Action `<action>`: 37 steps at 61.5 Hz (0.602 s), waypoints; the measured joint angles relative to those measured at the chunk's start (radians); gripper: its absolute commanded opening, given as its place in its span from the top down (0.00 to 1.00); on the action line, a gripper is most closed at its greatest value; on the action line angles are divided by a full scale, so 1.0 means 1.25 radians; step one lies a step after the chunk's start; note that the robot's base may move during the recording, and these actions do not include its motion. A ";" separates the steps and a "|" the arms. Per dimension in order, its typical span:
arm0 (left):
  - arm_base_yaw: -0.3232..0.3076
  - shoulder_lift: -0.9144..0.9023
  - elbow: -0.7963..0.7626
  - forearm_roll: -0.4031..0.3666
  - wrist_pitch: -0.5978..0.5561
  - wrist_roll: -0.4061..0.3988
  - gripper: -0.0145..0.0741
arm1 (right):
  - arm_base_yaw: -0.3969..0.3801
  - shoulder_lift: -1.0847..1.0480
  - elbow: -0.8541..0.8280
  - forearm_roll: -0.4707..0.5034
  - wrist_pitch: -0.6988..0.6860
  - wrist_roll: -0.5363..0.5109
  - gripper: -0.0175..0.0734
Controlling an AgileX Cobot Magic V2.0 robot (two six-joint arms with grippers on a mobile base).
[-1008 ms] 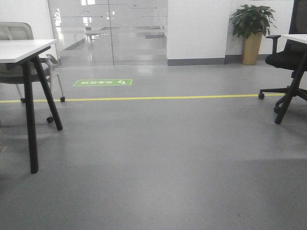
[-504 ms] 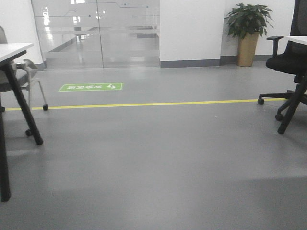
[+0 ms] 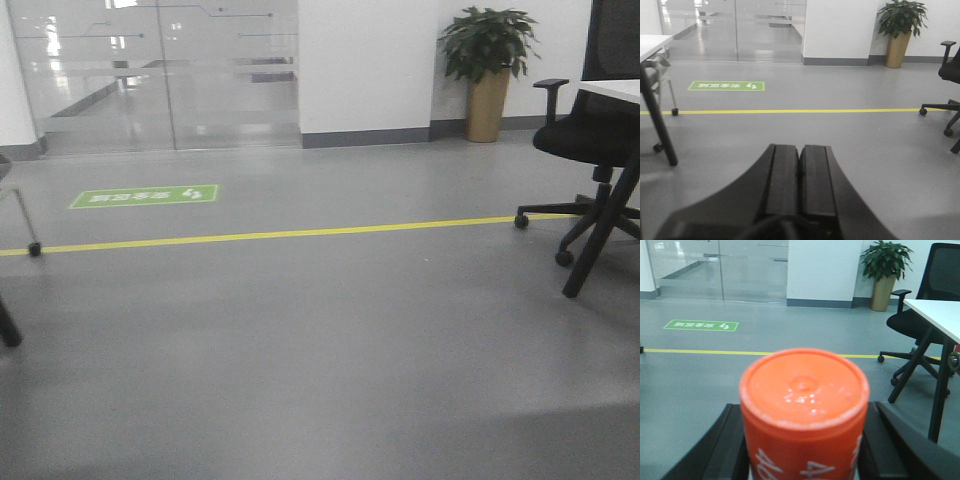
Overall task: Grab orange capacitor from left shelf to right conveyor
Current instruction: 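Drive the base away from the shelf across the floor, holding the cylinder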
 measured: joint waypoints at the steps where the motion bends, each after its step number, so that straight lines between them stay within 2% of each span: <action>1: 0.000 0.000 0.000 0.000 0.000 0.000 0.98 | 0.000 0.000 0.000 0.000 0.000 0.000 0.73; 37: 0.000 0.000 0.000 0.000 0.001 0.000 0.98 | 0.000 0.000 0.000 0.000 0.000 -0.001 0.73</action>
